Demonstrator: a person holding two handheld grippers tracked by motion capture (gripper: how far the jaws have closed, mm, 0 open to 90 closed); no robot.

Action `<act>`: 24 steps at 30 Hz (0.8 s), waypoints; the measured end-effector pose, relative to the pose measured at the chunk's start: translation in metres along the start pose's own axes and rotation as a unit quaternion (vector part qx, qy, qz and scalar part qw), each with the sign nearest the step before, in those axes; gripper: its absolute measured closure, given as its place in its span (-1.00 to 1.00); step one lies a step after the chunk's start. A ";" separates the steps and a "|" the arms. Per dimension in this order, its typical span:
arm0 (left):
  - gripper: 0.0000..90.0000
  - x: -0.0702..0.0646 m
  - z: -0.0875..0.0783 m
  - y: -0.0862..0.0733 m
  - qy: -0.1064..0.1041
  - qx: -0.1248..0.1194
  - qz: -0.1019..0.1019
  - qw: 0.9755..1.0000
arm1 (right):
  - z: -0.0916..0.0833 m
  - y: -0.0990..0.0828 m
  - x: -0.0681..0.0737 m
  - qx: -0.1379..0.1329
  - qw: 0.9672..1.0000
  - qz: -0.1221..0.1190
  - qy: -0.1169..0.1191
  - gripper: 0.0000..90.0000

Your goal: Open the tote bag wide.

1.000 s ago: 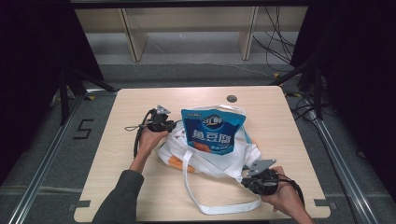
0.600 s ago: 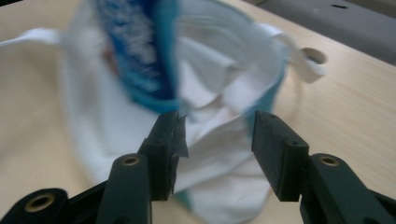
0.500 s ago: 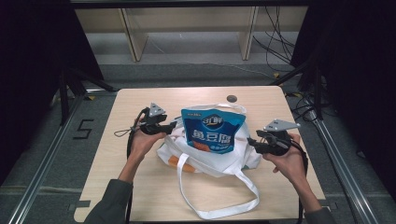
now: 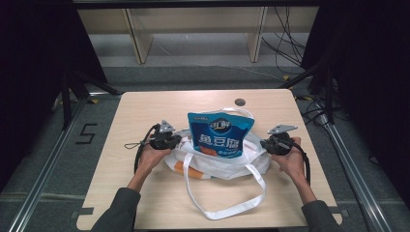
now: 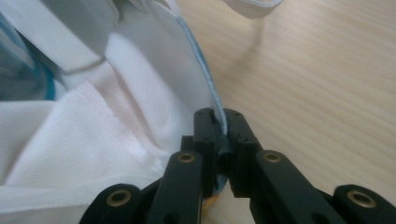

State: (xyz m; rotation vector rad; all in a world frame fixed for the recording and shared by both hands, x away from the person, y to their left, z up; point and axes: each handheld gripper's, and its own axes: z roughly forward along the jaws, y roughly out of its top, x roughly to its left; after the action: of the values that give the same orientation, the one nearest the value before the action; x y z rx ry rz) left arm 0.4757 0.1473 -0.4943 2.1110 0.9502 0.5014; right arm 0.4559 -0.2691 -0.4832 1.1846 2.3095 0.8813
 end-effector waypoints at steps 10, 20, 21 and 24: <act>0.57 -0.011 -0.018 0.017 0.006 -0.016 0.024 1.000 | -0.014 0.009 0.007 -0.025 0.999 -0.003 -0.024 0.40; 0.77 -0.060 -0.052 0.020 -0.050 -0.001 0.092 0.995 | -0.057 0.016 0.038 -0.068 0.995 -0.047 0.060 0.73; 0.82 -0.067 -0.052 0.009 -0.062 0.009 0.096 0.993 | -0.056 0.012 0.046 -0.058 0.992 -0.066 0.087 0.87; 0.87 -0.070 -0.050 -0.004 -0.071 0.026 0.095 0.993 | -0.053 0.007 0.052 -0.035 0.992 -0.076 0.098 0.93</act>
State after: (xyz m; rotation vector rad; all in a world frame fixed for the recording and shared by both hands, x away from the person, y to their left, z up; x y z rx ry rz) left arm 0.3985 0.1191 -0.4683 2.2640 0.6911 0.4179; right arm 0.3994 -0.2416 -0.4433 0.9150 2.4618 1.0548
